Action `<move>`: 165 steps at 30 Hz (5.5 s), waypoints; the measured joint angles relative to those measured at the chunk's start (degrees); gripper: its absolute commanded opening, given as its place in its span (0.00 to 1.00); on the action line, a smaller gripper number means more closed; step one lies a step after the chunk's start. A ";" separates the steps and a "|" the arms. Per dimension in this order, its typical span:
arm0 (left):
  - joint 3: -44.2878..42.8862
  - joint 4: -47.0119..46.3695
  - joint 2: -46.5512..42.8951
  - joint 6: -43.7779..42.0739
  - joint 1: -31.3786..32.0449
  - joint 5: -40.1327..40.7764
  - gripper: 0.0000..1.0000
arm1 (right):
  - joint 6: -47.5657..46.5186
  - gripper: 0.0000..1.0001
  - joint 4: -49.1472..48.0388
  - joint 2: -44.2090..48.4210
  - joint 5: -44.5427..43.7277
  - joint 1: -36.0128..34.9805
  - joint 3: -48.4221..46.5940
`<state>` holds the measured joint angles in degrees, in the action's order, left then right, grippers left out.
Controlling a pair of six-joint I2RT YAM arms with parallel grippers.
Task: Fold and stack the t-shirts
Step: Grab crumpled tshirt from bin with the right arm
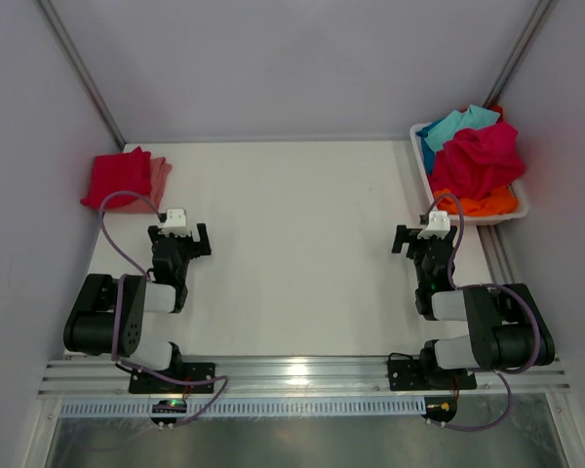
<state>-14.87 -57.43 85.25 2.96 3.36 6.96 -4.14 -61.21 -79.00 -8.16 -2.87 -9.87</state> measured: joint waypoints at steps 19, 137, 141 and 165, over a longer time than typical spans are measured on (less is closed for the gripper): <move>0.00 -0.02 0.13 0.00 0.00 0.00 0.99 | 0.00 0.99 0.00 0.00 -0.02 0.00 0.00; -54.25 64.67 -2.93 -5.60 0.00 -18.36 0.99 | -0.98 0.99 70.44 1.88 33.62 0.11 -54.62; -61.88 72.13 -2.93 -3.28 0.00 -28.04 0.99 | 1.73 0.99 71.76 1.86 38.34 0.15 -59.76; -61.75 52.43 6.91 35.80 4.55 -89.92 0.99 | 83.12 0.99 -6.21 -9.92 90.90 -12.17 -59.56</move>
<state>-76.62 -4.99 92.16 38.76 7.90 -82.96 78.98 -67.42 -88.92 82.74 -15.05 -69.43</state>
